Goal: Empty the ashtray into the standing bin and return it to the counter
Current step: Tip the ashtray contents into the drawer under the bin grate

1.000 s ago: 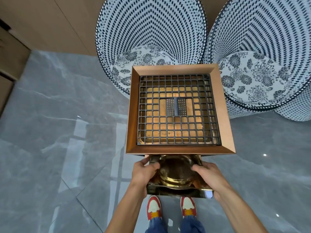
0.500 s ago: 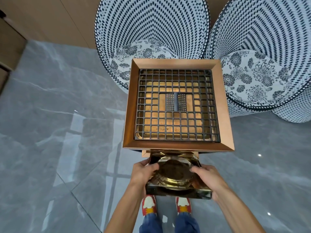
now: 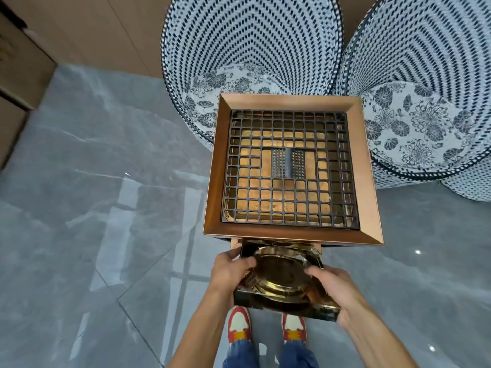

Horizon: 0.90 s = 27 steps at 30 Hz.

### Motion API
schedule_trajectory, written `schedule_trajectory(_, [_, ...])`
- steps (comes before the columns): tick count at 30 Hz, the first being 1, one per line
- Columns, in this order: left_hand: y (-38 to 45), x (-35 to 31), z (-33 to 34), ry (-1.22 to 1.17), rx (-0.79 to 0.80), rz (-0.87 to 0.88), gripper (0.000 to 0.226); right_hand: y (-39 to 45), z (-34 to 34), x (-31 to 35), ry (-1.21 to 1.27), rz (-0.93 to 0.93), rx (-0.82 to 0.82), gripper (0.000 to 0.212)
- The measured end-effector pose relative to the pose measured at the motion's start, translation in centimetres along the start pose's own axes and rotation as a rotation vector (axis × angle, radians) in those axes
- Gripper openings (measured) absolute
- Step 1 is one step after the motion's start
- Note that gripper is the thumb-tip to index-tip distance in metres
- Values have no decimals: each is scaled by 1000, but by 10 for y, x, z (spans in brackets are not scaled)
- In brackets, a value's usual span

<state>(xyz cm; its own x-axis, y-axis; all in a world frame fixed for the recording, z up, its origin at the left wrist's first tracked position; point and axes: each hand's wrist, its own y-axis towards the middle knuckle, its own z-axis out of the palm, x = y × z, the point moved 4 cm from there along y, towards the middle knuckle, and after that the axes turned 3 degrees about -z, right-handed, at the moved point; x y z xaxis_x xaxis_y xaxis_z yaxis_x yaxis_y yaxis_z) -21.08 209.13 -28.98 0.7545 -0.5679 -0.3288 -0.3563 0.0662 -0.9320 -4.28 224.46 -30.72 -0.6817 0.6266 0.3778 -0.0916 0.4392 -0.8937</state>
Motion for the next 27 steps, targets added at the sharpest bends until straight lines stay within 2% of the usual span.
schedule_trajectory(5, [-2,15,0,-29,16,29,62,-5,0,-4,-28,-75,30,18])
schedule_trajectory(8, [-11,30,-7,-8,16,53,58,-14,4,-13,-129,-155,62,37])
schedule_trajectory(11, [-24,50,-19,-16,29,60,53,-32,7,-23,-221,-227,62,46])
schedule_trajectory(17, [-61,95,-50,-104,-6,112,64,-80,17,-49,-329,-334,69,40])
schedule_trajectory(21, [-94,117,-72,-203,-49,169,64,-118,19,-61,-287,-383,22,43])
schedule_trajectory(23, [-111,121,-83,-200,-84,212,62,-137,18,-62,-238,-401,13,49])
schedule_trajectory(27, [-146,109,-106,-163,-146,300,66,-172,16,-52,-199,-480,-4,47])
